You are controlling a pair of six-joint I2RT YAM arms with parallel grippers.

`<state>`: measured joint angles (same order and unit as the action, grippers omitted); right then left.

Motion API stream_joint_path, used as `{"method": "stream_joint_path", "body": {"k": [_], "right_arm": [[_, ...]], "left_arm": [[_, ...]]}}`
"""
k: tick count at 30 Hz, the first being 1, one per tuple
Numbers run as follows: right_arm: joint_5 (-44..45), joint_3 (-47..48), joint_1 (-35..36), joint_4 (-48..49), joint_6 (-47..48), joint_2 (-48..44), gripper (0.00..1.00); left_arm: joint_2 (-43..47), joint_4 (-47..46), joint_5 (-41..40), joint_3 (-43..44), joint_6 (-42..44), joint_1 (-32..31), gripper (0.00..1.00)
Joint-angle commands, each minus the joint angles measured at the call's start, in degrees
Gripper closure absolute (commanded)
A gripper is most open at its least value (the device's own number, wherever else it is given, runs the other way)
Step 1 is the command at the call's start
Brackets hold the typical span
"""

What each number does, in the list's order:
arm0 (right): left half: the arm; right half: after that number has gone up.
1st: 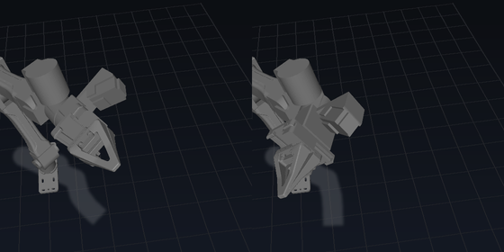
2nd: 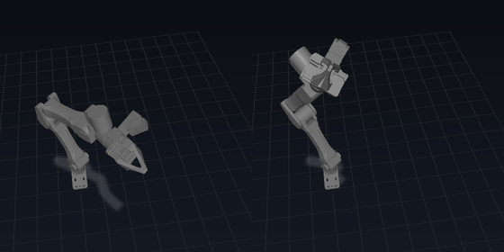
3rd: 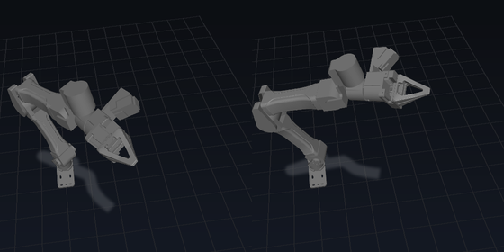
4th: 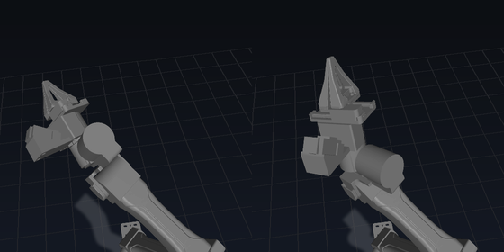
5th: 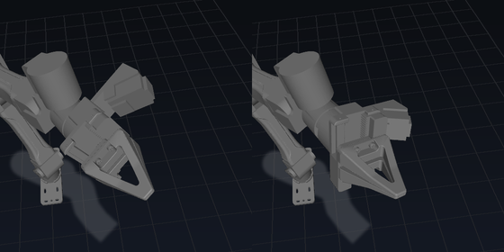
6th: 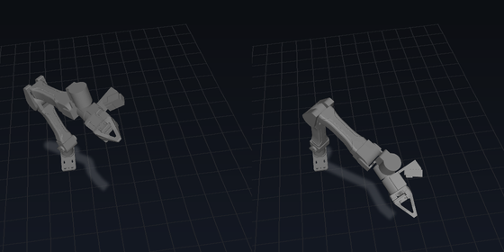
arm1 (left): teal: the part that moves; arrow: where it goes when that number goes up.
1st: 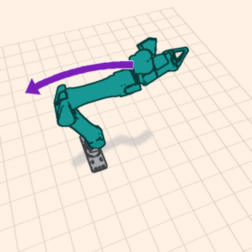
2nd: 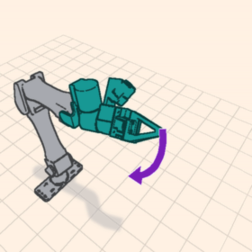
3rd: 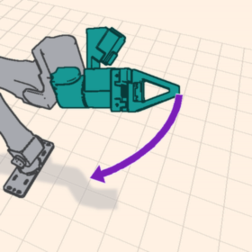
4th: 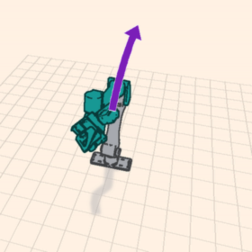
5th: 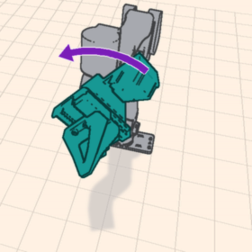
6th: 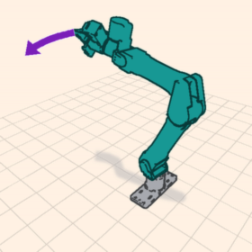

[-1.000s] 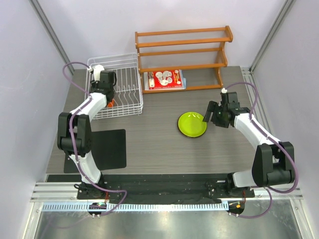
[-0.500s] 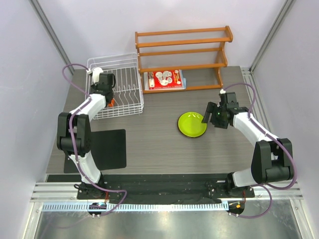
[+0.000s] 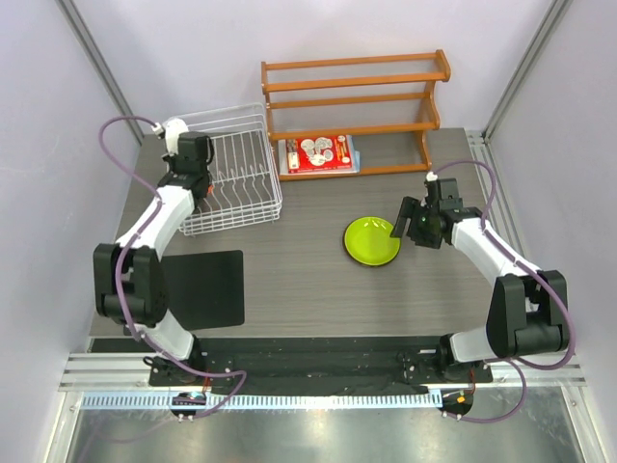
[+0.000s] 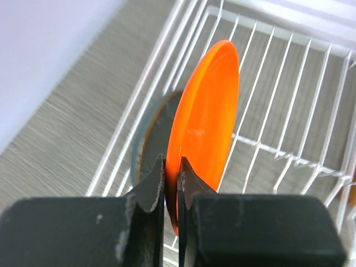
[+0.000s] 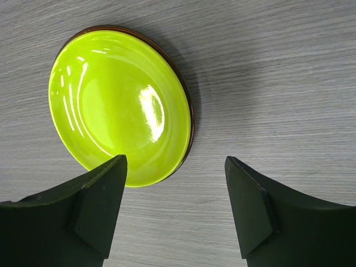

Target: Unload the plates from the dish rack

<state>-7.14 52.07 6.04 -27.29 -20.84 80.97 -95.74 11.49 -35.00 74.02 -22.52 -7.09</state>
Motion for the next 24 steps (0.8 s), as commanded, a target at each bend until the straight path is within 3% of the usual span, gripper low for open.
{"method": "stream_joint_path", "body": {"k": [1,6,9,11,17,21,24], "right_arm": [[0.6,2.1,0.4,0.8,0.4,-4.0,0.23],[-1.0,2.4,0.9,1.1,0.1,-5.9,0.23],[-4.9,2.9,2.1,3.0,0.0,-7.1,0.23],[-7.9,3.5,3.5,5.1,-0.8,-7.8,0.23],[-18.7,2.4,5.7,16.4,-7.4,-8.6,0.22],[-30.7,-0.4,5.8,30.0,-17.6,-7.1,0.22],[-32.7,-2.2,6.9,37.6,-21.9,-5.7,0.22]], "left_arm": [[7.1,-0.1,-1.3,3.1,-0.5,0.1,1.0],[12.9,5.6,5.7,3.6,-4.2,0.1,1.0],[16.6,5.9,19.5,-0.3,-9.2,-0.1,1.0],[18.0,3.2,31.1,-3.7,-13.8,-0.9,1.0],[19.4,-9.3,45.3,-15.7,-23.4,-6.9,1.0],[17.1,-13.6,45.8,-17.2,-26.3,-13.1,1.0],[15.4,-16.2,46.0,-17.7,-27.5,-17.1,1.0]]}}
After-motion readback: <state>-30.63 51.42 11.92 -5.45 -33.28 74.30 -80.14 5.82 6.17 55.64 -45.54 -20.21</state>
